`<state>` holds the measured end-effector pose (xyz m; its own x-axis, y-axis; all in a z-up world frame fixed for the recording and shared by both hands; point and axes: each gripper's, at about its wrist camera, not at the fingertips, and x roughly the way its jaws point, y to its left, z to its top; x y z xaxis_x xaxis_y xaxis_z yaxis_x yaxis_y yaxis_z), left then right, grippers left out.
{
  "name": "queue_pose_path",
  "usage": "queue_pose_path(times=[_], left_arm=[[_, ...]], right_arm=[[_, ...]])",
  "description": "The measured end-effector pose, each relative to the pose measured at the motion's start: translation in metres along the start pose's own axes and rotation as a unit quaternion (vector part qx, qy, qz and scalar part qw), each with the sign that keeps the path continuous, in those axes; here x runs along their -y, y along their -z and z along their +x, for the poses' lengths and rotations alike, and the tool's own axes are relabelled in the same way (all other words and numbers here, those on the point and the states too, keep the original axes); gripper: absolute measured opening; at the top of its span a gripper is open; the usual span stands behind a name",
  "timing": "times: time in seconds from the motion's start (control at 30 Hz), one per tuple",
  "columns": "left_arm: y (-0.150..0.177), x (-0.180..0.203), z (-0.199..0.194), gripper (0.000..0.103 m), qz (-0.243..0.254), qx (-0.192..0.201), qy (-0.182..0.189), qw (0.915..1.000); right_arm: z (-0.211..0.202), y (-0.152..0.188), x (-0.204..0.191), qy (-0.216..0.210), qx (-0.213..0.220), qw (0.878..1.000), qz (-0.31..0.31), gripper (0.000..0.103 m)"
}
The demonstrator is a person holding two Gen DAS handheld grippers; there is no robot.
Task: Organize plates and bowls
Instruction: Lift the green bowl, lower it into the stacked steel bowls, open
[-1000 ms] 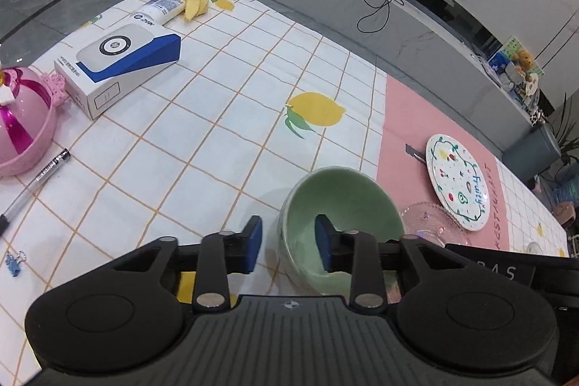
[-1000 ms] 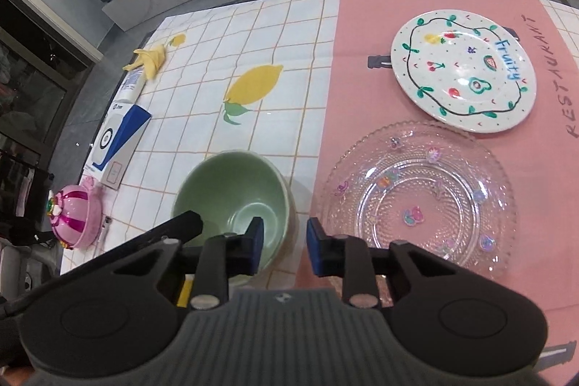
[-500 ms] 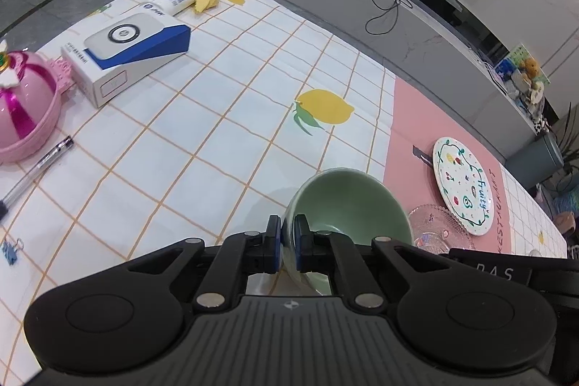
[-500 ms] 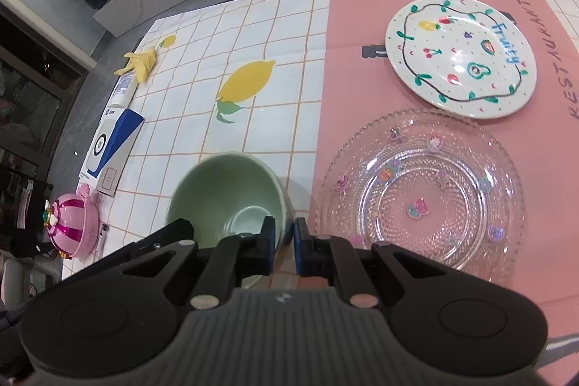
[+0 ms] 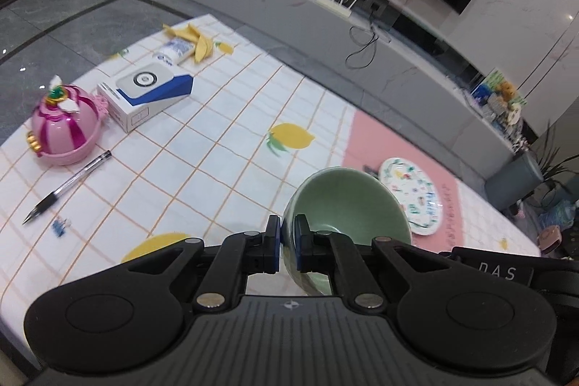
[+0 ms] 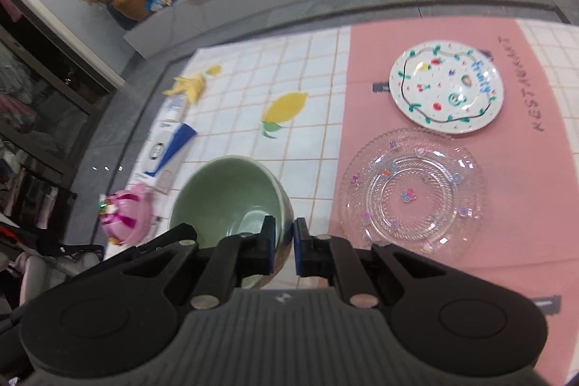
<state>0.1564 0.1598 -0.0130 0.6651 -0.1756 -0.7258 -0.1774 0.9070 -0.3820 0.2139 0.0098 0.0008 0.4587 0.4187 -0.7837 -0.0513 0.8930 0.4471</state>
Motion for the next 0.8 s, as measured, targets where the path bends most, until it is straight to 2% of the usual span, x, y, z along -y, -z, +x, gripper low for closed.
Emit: queue_pose_path(times=[0.27, 0.4, 0.6, 0.8], left_arm=[[0.038, 0.020, -0.060, 0.008, -0.005, 0.029, 0.017, 0.9994], [0.060, 0.023, -0.071, 0.008, -0.010, 0.020, 0.031, 0.9993], [0.090, 0.019, -0.062, 0.008, -0.022, -0.011, 0.042, 0.9988], [0.108, 0.020, -0.050, 0.008, -0.018, -0.021, 0.026, 0.9993]], right_arm=[[-0.079, 0.043, 0.005, -0.020, 0.038, 0.999, -0.013, 0.009], [-0.103, 0.069, 0.017, -0.025, 0.051, 0.998, -0.009, 0.009], [-0.111, 0.104, 0.045, -0.031, 0.055, 0.998, 0.018, 0.009], [-0.102, 0.123, 0.058, -0.019, 0.056, 0.998, 0.024, 0.009]])
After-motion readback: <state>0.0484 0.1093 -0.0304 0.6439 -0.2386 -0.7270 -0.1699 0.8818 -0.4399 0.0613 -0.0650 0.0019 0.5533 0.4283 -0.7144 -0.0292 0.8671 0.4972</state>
